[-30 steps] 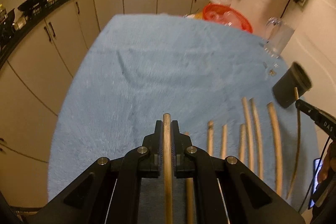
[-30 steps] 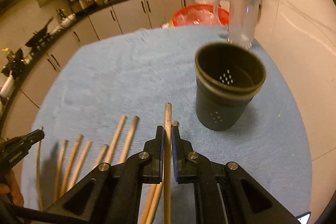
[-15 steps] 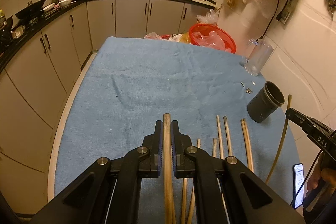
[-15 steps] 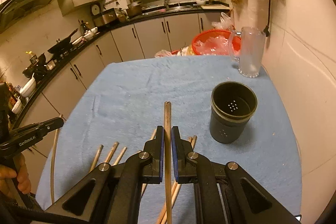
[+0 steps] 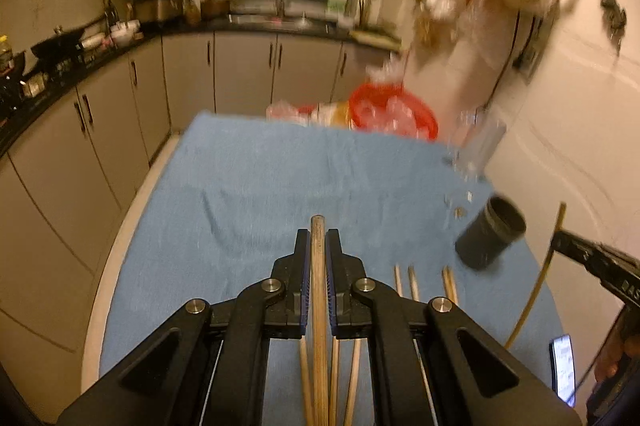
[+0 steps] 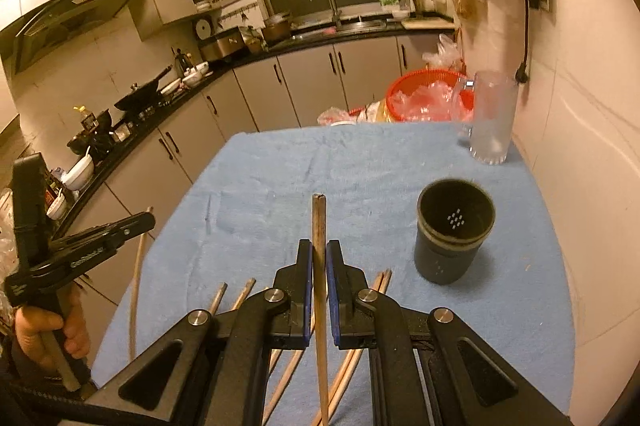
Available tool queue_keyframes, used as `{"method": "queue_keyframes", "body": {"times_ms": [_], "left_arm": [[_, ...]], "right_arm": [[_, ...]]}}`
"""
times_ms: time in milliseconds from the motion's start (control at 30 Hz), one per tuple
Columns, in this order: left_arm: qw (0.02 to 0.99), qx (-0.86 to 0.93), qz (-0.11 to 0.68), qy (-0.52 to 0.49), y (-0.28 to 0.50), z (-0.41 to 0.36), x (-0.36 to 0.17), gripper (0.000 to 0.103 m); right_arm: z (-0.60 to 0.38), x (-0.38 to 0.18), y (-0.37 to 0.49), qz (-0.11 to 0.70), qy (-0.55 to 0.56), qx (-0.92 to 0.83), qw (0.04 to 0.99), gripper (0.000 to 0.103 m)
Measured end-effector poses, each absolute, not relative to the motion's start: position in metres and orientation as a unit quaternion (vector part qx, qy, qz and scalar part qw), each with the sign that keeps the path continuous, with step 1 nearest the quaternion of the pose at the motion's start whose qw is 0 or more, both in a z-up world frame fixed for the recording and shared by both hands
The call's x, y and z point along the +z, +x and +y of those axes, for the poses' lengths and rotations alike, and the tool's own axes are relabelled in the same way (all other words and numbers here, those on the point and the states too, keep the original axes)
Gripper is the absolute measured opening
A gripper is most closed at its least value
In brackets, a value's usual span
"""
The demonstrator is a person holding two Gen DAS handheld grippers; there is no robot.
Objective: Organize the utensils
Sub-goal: 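Lift the held chopsticks with both tools and carry them over the black cup, then lower the chopsticks into the black cup and open both tools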
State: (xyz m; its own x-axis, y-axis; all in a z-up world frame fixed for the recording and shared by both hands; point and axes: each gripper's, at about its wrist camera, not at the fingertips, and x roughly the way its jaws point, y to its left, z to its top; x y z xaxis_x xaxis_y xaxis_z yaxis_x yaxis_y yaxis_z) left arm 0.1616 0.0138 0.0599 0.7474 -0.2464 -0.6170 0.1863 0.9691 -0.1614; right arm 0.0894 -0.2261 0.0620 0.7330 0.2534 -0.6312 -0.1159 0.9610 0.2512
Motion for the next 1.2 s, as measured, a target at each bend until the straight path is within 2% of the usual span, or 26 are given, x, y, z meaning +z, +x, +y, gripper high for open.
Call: {"method": "queue_keyframes", "body": {"times_ms": [133, 533, 800, 1200], "left_arm": [[0.947, -0.096, 0.303, -0.054, 0.161, 0.020, 0.063, 0.007], [0.952, -0.115, 0.279, -0.044, 0.164, 0.008, 0.087, 0.007], [0.959, -0.148, 0.241, -0.018, 0.189, -0.044, 0.122, 0.007], [0.967, -0.200, 0.136, -0.083, 0.231, -0.143, 0.183, 0.007]], "right_arm": [[-0.227, 0.072, 0.085, 0.340, 0.097, 0.101, 0.930, 0.007], [-0.226, 0.092, 0.081, 0.323, 0.091, 0.113, 0.935, 0.007], [-0.238, 0.119, 0.096, 0.315, 0.088, 0.113, 0.938, 0.007], [-0.299, 0.184, 0.099, 0.269, 0.085, 0.062, 0.957, 0.007]]}}
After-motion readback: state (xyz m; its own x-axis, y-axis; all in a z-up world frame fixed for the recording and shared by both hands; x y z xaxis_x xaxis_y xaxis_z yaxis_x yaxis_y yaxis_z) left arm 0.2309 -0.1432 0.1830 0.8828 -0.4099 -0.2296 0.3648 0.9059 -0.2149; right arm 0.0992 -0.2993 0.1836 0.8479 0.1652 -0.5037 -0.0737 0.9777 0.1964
